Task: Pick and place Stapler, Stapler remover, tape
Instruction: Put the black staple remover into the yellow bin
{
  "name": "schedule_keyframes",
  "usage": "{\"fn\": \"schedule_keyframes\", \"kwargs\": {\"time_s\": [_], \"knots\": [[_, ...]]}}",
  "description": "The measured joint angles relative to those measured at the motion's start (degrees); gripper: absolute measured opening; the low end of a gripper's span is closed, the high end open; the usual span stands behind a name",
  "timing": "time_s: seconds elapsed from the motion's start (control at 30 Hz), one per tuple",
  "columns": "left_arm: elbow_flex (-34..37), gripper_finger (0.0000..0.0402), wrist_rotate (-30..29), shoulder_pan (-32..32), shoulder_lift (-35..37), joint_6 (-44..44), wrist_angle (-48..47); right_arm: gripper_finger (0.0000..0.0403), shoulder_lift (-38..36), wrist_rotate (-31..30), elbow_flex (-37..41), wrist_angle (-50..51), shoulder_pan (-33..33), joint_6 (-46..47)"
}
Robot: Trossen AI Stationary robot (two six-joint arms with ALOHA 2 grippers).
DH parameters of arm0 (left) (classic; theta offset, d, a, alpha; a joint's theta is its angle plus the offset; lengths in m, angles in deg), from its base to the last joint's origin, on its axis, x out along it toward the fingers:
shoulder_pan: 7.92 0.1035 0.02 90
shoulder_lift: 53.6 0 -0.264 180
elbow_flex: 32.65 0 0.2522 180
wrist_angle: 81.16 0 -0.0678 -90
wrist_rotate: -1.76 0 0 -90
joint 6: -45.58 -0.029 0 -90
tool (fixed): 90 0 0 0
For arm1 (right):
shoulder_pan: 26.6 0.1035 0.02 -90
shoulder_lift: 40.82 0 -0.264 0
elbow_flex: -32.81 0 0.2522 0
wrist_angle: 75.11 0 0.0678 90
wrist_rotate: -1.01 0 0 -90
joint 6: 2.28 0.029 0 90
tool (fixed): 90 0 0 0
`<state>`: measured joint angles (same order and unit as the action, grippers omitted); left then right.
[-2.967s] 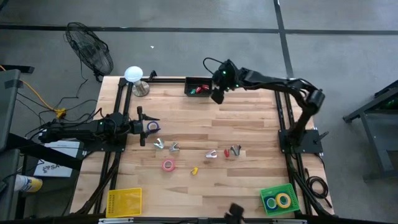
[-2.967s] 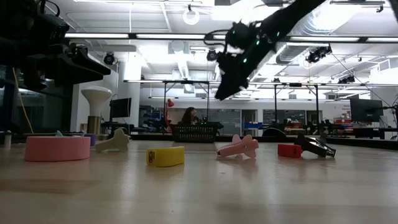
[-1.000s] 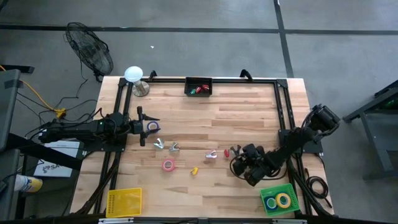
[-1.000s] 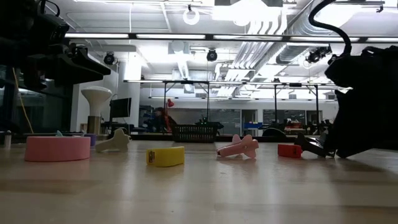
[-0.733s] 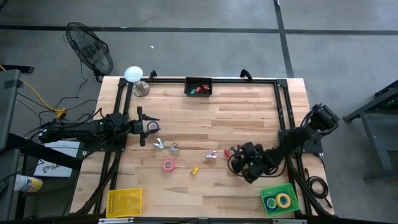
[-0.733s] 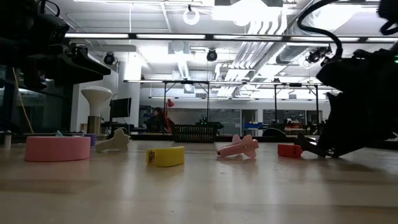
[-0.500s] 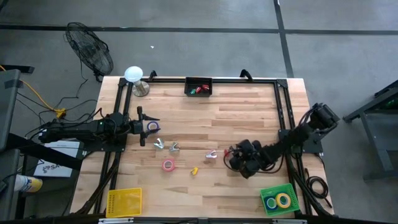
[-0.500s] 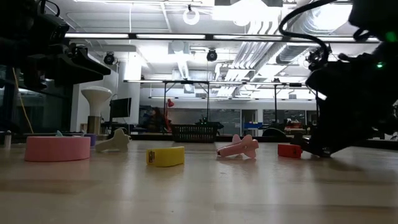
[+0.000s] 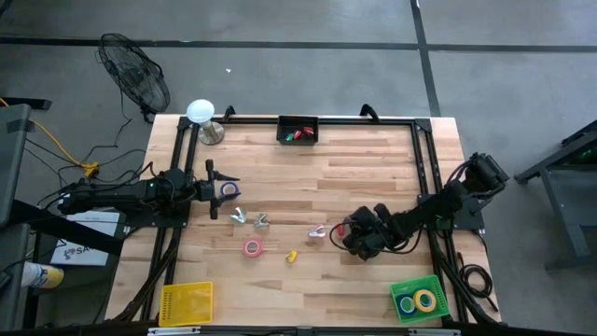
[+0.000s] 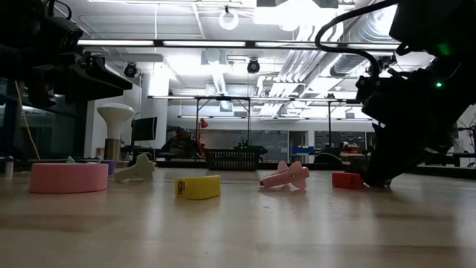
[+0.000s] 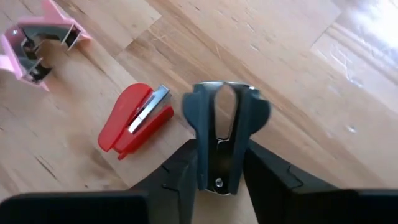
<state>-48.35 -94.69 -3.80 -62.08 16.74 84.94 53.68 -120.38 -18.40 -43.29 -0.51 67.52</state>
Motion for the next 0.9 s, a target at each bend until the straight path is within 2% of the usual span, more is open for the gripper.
{"fn": "schedule_keyframes", "kwargs": {"time_s": [0.17, 0.37, 0.57, 0.73, 0.9], "knots": [[0.0, 0.0197, 0.0, 0.0, 0.0, 0.0, 0.0, 0.0077, 0.0, 0.0, 0.0, -0.1, 0.0, -4.8], [0.0, 0.0197, 0.0, 0.0, 0.0, 0.0, 0.0, 0.0076, -0.6, 0.0, 0.0, -0.1, 0.0, -9.9], [0.0, 0.0197, 0.0, 0.0, 0.0, 0.0, 0.0, 0.0076, -4.8, 1.0, 0.1, 1.5, 1.3, -17.7], [0.0, 0.0197, 0.0, 0.0, 0.0, 0.0, 0.0, 0.0076, -7.6, -0.1, -3.9, 7.2, 1.7, -25.7], [-2.4, 0.0197, -0.1, 0.0, 0.0, -0.2, -1.8, 0.0076, -7.8, -4.9, -10.5, 11.5, 1.7, -35.4]]}}
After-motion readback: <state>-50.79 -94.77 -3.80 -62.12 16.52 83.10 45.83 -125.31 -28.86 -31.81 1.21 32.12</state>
